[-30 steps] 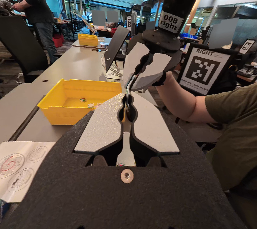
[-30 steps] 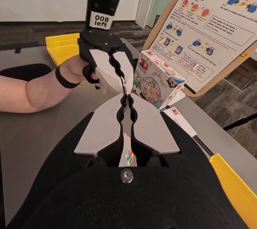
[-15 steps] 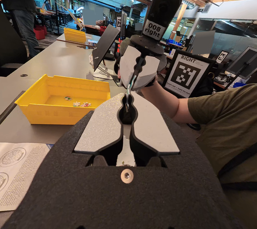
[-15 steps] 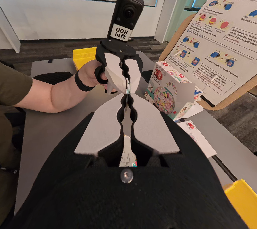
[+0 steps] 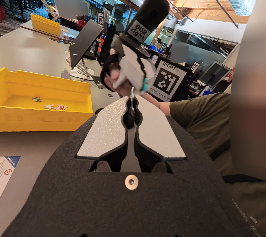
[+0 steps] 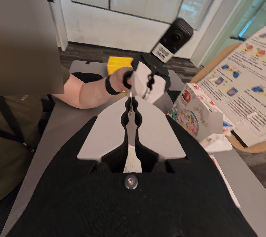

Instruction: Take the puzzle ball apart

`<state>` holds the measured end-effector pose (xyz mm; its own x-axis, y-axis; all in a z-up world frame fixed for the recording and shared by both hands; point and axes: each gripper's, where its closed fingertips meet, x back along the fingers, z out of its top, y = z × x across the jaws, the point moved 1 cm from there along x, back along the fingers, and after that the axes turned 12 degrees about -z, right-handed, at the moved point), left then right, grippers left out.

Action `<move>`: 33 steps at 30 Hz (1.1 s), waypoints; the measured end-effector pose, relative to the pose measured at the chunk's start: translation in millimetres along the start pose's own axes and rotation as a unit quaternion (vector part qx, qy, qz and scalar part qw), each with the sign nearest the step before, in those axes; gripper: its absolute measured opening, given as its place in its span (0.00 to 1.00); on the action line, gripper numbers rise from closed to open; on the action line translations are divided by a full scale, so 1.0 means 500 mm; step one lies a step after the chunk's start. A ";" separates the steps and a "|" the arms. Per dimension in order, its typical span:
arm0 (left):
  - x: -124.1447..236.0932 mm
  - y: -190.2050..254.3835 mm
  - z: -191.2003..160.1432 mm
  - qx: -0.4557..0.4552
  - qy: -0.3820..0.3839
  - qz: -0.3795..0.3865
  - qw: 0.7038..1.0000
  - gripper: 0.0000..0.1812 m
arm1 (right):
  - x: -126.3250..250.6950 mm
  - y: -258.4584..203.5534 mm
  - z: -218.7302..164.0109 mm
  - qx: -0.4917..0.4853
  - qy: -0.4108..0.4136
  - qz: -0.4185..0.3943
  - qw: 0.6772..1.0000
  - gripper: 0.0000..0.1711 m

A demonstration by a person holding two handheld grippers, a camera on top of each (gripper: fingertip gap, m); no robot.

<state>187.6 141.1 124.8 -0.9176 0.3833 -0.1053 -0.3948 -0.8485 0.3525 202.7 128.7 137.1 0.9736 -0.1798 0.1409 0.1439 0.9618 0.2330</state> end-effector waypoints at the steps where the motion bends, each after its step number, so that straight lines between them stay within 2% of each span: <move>1: 0.005 -0.001 0.002 0.001 0.005 0.001 1.000 0.01 | 0.004 -0.005 0.010 0.003 0.016 0.008 1.000 0.02; 3: 0.011 0.009 0.008 0.006 0.015 -0.021 1.000 0.01 | 0.009 0.019 0.009 0.000 0.010 -0.030 0.999 0.02; 7: 0.012 0.010 0.006 -0.015 0.000 -0.001 1.000 0.01 | 0.031 0.041 0.012 -0.078 0.021 -0.029 0.996 0.02; 9: 0.010 0.009 0.005 -0.014 -0.001 0.003 1.000 0.01 | 0.046 0.081 -0.020 -0.107 -0.012 -0.072 0.992 0.02; 11: 0.012 -0.003 0.002 -0.010 -0.003 0.020 1.000 0.01 | 0.074 0.147 -0.096 -0.117 -0.094 -0.153 0.977 0.02; 13: 0.017 -0.018 -0.004 -0.009 -0.010 0.042 0.999 0.01 | 0.128 0.211 -0.215 -0.152 -0.222 -0.223 0.937 0.02; 15: 0.013 -0.012 -0.006 0.000 -0.010 0.026 1.000 0.01 | 0.193 0.265 -0.326 -0.232 -0.318 -0.274 0.877 0.02; 19: 0.009 -0.020 -0.012 -0.002 -0.023 0.038 0.999 0.01 | 0.275 0.307 -0.508 -0.351 -0.421 -0.316 0.774 0.02; 21: 0.004 -0.023 -0.020 -0.004 -0.036 0.041 0.999 0.01 | 0.289 0.290 -0.582 -0.383 -0.466 -0.302 0.738 0.02; 22: 0.001 -0.023 -0.023 -0.003 -0.039 0.039 0.999 0.01 | 0.290 0.279 -0.609 -0.393 -0.478 -0.291 0.730 0.02; 26: -0.003 -0.024 -0.022 -0.011 -0.040 0.044 0.998 0.01 | 0.283 0.278 -0.656 -0.395 -0.467 -0.288 0.737 0.03; 29: -0.004 -0.025 -0.018 -0.018 -0.035 0.049 0.998 0.01 | 0.295 0.294 -0.664 -0.375 -0.468 -0.307 0.739 0.11; 31: -0.006 -0.028 -0.017 -0.019 -0.034 0.056 0.998 0.01 | 0.316 0.310 -0.657 -0.352 -0.473 -0.331 0.737 0.12; 33: -0.008 -0.036 -0.018 -0.020 -0.035 0.069 0.997 0.01 | 0.336 0.333 -0.616 -0.321 -0.452 -0.373 0.743 0.11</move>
<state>197.8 151.5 110.4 -0.9587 0.2844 0.0078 -0.2670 -0.9086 0.3213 445.1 322.1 -97.0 0.1035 -0.4986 0.8606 0.9225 0.3716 0.1043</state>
